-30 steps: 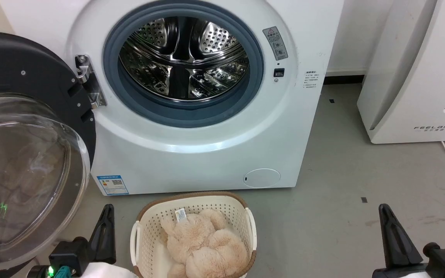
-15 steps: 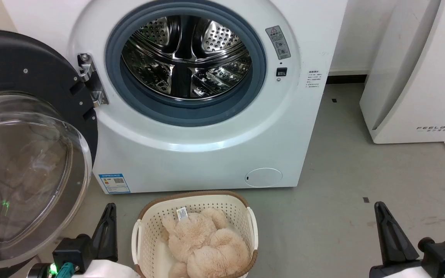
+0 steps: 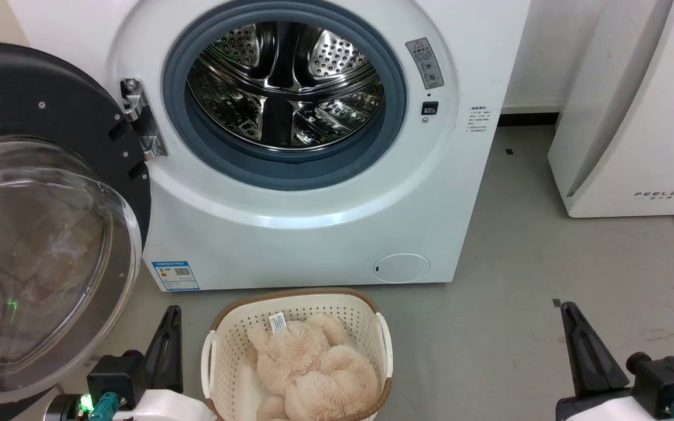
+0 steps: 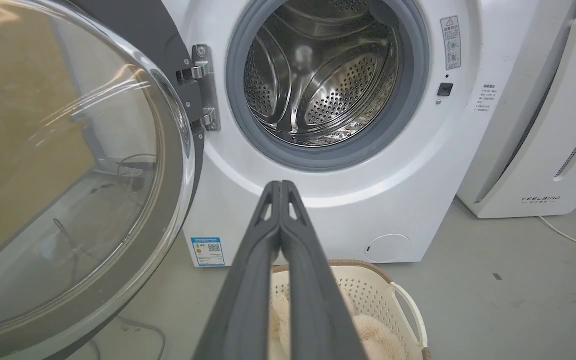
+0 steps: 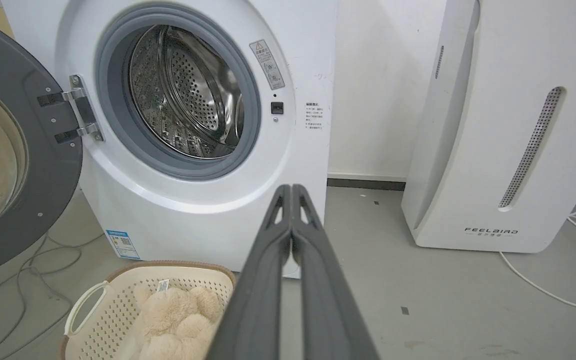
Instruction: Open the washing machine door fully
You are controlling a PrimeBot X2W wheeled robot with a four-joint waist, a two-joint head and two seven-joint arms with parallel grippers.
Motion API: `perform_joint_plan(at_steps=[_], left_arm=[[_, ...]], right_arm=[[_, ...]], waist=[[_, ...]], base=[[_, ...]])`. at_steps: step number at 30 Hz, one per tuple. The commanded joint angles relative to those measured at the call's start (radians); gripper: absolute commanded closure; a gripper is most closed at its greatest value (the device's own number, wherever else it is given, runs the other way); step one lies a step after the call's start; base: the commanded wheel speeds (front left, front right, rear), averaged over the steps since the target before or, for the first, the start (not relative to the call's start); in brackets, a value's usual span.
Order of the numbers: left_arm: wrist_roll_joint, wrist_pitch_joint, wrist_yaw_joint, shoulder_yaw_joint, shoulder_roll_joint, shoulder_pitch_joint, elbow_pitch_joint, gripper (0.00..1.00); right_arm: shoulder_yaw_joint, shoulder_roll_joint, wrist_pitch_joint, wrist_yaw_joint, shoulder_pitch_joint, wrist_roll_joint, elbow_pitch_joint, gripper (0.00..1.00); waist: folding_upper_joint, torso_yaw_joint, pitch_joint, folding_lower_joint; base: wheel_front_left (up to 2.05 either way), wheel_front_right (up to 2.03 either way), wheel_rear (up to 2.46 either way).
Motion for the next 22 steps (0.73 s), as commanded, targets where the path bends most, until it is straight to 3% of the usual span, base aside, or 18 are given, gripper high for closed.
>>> perform_joint_plan(at_steps=[1, 22], left_arm=[[0.008, 0.005, 0.008, 0.000, 0.000, -0.012, -0.008, 1.00], [0.026, 0.050, 0.022, -0.016, 0.001, -0.020, -0.030, 1.00]], right_arm=[[0.002, 0.001, 0.006, 0.000, -0.015, -0.011, 0.003, 1.00], [0.010, 0.002, 0.051, 0.000, -0.039, -0.028, 0.009, 1.00]], waist=[[-0.0001, 0.000, 0.000, 0.0000], [-0.0001, 0.010, 0.005, 0.0000]], base=[[0.00, 0.00, 0.00], [0.00, 0.00, 0.00]])
